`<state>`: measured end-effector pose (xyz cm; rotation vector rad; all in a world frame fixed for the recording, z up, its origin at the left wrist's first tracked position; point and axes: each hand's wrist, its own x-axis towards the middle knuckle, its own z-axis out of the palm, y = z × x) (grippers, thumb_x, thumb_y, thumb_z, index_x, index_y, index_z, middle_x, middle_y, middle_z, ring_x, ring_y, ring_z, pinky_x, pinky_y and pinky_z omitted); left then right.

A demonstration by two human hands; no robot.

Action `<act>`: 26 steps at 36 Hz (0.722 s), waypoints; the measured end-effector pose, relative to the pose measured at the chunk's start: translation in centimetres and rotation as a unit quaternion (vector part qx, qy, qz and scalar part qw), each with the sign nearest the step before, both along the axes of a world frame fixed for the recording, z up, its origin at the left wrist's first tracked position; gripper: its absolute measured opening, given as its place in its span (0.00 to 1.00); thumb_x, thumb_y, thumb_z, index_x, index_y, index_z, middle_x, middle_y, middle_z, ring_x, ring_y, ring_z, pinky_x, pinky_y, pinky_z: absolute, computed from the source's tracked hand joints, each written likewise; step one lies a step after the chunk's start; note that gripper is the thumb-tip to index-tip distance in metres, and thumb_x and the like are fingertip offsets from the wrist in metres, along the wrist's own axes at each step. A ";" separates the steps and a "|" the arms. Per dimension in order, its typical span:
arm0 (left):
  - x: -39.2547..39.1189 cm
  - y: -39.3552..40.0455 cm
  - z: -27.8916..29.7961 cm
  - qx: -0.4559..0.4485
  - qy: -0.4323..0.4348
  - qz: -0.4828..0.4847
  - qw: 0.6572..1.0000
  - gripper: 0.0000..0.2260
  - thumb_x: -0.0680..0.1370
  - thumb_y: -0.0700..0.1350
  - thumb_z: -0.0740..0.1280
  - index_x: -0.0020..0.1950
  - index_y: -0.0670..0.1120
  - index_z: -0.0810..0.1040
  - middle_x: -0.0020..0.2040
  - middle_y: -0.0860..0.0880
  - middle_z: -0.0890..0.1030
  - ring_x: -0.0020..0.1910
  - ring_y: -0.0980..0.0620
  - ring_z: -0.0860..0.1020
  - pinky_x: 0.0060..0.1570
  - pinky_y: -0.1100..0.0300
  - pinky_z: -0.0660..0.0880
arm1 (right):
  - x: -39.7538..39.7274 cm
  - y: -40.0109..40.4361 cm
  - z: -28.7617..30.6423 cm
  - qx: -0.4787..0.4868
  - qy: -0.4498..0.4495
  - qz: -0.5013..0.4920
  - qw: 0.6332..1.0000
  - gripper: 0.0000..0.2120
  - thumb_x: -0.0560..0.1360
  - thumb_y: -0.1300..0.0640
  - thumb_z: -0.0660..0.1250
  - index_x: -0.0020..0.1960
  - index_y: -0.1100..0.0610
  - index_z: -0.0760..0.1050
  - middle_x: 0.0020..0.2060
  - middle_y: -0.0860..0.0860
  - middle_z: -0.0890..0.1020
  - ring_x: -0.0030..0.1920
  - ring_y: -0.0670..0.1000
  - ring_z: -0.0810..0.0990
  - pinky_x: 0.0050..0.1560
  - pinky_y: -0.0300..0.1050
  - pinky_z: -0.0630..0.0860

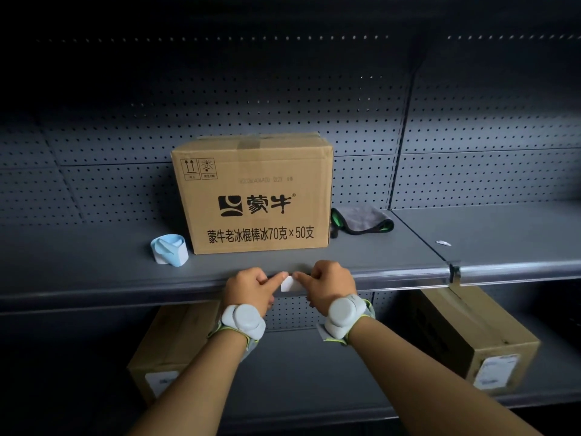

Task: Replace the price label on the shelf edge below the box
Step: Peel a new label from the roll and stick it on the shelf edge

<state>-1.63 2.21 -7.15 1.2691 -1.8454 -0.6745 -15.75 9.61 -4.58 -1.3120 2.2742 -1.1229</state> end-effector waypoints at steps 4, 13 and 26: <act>0.2 0.1 -0.2 -0.004 0.017 -0.009 1.000 0.21 0.70 0.60 0.72 0.29 0.44 0.72 0.22 0.51 0.79 0.21 0.56 0.78 0.30 0.56 0.81 | -0.2 0.3 -0.2 -0.013 -0.003 0.009 1.000 0.18 0.74 0.44 0.67 0.40 0.60 0.75 0.32 0.56 0.84 0.37 0.59 0.83 0.43 0.53 0.81; 0.4 0.3 -0.7 -0.011 0.015 -0.015 1.000 0.22 0.67 0.64 0.71 0.29 0.46 0.71 0.23 0.54 0.79 0.23 0.59 0.79 0.33 0.55 0.81 | -0.7 0.6 -0.6 -0.023 -0.028 0.018 0.999 0.20 0.67 0.42 0.74 0.32 0.56 0.71 0.23 0.51 0.82 0.24 0.49 0.82 0.31 0.43 0.80; -0.7 1.9 -0.7 -0.042 0.046 0.010 0.998 0.19 0.75 0.57 0.64 0.32 0.44 0.71 0.26 0.49 0.78 0.30 0.45 0.78 0.34 0.49 0.79 | -1.8 1.5 0.2 -0.057 -0.132 0.007 0.990 0.13 0.72 0.52 0.68 0.35 0.58 0.72 0.26 0.56 0.82 0.24 0.52 0.80 0.34 0.51 0.82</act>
